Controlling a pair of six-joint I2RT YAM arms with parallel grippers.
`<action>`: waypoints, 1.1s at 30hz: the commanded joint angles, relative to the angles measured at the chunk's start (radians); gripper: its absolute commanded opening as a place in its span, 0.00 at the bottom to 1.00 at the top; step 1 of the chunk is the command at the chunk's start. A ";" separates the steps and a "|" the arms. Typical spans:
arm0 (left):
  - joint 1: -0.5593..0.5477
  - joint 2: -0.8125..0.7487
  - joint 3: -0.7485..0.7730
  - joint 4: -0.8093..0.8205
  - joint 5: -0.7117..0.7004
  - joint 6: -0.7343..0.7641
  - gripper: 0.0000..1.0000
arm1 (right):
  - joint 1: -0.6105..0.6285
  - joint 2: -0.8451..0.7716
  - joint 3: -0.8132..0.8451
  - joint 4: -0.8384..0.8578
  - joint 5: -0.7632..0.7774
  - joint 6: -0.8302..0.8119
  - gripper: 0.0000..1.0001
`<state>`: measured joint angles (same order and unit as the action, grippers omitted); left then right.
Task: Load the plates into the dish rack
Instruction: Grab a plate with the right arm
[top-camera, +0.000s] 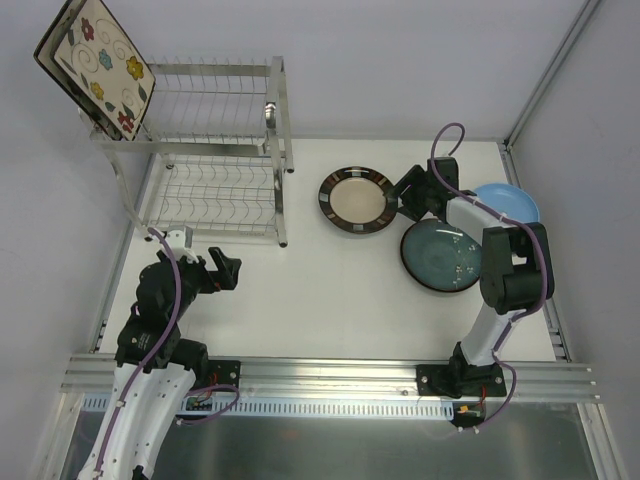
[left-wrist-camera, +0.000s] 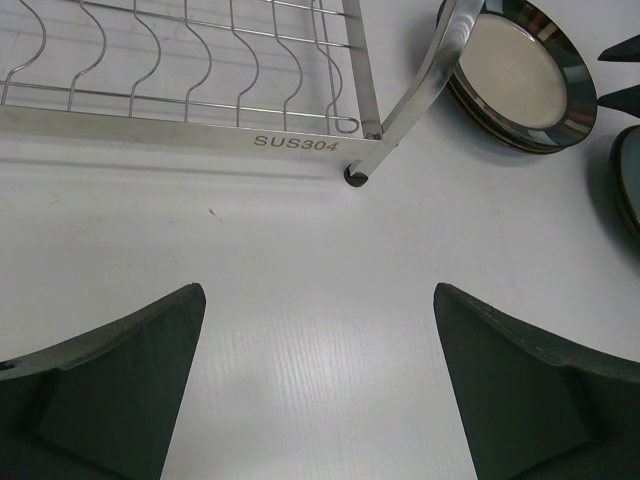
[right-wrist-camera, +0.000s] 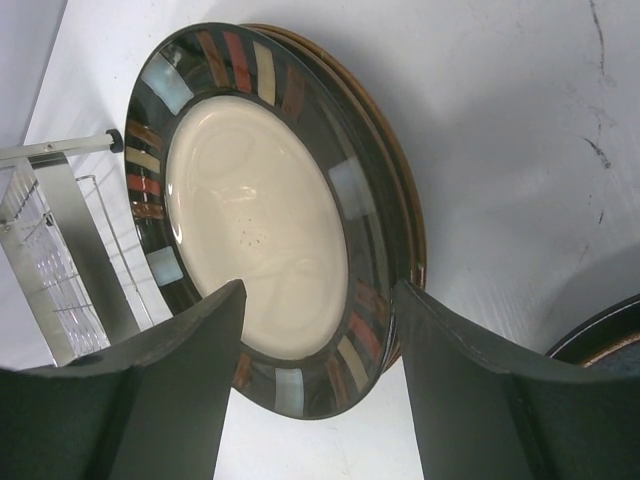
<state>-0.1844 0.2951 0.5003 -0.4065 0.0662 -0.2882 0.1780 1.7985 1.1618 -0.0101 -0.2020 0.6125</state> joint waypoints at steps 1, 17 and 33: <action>-0.006 0.012 0.003 0.026 -0.012 0.015 0.99 | 0.014 0.009 0.029 -0.024 0.019 -0.010 0.65; -0.006 0.010 0.001 0.026 -0.012 0.015 0.99 | 0.024 0.038 0.053 -0.033 0.013 -0.020 0.54; -0.004 0.010 0.001 0.026 -0.014 0.015 0.99 | 0.032 0.071 0.075 -0.045 0.024 -0.010 0.34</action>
<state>-0.1844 0.3031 0.5003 -0.4061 0.0662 -0.2878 0.1982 1.8645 1.1961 -0.0677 -0.1799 0.5941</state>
